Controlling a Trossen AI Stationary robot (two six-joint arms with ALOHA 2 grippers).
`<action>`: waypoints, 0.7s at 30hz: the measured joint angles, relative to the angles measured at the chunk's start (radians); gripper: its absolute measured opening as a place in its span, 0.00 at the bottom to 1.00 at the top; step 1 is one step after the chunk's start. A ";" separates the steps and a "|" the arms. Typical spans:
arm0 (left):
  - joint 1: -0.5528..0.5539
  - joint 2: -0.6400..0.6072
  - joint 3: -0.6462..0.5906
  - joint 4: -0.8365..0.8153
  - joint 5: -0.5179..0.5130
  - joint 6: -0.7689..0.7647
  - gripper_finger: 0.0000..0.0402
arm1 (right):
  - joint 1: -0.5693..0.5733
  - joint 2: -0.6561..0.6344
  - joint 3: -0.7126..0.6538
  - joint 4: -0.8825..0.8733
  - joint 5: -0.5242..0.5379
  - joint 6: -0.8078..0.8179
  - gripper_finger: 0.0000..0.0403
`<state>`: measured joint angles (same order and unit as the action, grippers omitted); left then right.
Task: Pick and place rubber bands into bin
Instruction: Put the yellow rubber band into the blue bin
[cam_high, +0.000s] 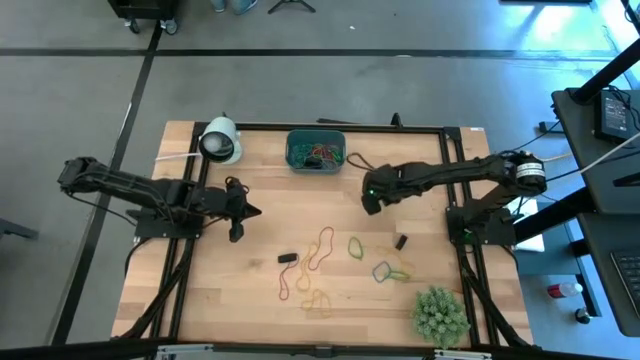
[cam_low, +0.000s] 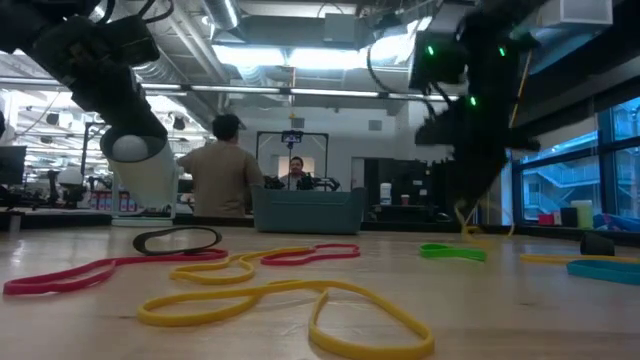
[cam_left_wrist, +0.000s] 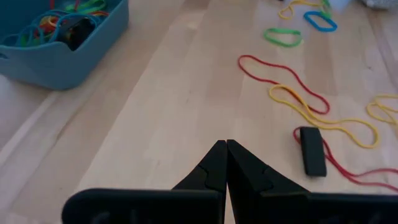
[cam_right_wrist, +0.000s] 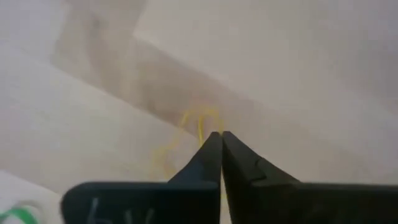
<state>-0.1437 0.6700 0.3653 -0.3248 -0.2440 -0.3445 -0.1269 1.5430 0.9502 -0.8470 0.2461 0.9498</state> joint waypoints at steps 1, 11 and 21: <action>0.006 -0.002 0.000 0.001 0.002 0.005 0.00 | 0.003 0.001 0.041 -0.045 0.024 -0.013 0.01; 0.079 -0.007 -0.001 0.008 0.010 0.120 0.00 | -0.042 0.041 0.462 -0.094 0.176 -0.226 0.00; 0.102 -0.006 -0.001 0.009 0.021 0.123 0.01 | -0.146 0.350 0.830 -0.008 0.176 -0.506 0.00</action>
<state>-0.0414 0.6636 0.3645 -0.3157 -0.2226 -0.2218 -0.2727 1.8934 1.7804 -0.8546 0.4225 0.4437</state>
